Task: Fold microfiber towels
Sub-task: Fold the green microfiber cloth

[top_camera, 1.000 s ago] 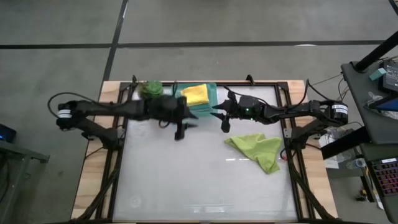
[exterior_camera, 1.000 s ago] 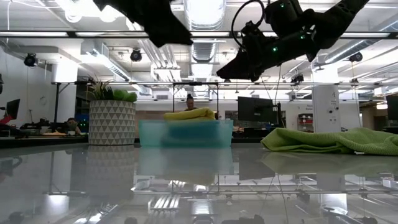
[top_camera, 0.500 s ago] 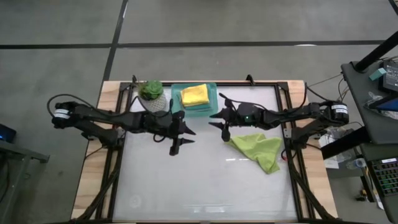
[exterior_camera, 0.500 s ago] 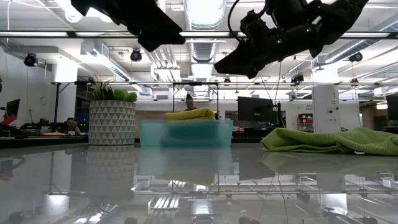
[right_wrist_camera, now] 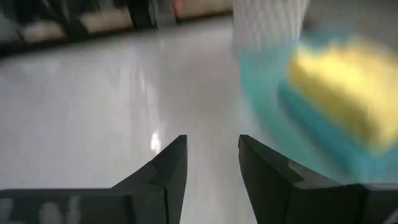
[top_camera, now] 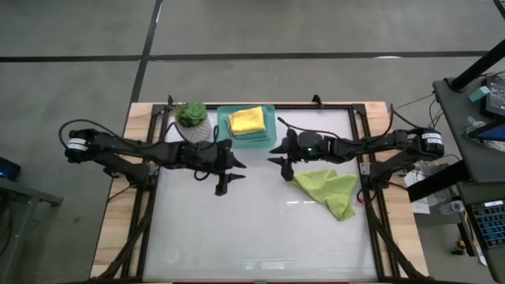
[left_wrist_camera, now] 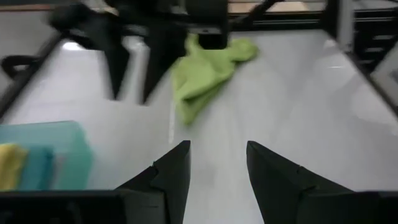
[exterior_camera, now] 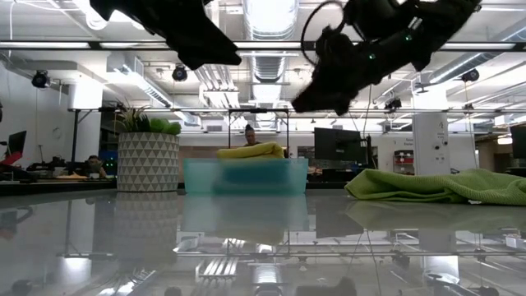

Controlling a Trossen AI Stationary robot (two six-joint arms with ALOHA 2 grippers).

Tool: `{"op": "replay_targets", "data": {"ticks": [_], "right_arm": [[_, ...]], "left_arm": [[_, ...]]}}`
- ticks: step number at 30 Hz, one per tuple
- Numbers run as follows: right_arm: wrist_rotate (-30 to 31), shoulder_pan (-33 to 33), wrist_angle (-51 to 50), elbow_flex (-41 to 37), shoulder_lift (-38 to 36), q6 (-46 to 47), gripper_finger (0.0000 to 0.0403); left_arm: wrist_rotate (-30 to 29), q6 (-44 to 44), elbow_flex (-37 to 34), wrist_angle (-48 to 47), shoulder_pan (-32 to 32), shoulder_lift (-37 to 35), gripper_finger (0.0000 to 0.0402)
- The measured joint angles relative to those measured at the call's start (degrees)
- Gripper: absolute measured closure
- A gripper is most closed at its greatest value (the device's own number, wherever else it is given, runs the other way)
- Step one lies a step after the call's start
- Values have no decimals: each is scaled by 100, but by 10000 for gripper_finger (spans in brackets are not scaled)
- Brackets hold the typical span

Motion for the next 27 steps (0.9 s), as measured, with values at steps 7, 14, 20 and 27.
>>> {"op": "replay_targets", "data": {"ticks": [7,14,20,27], "right_arm": [[-42,0,-5339,1141,119,1685,268],[-45,181,-5854,1145,194,2203,252],[-45,347,-5208,1059,228,1873,226],[28,580,-4593,889,629,1292,221]], "left_arm": [[-598,151,-166,-97,2,-90,260],[-915,151,-240,-26,11,-81,260],[-914,149,-323,-27,9,-81,260],[-914,149,-362,64,9,-81,260]]}}
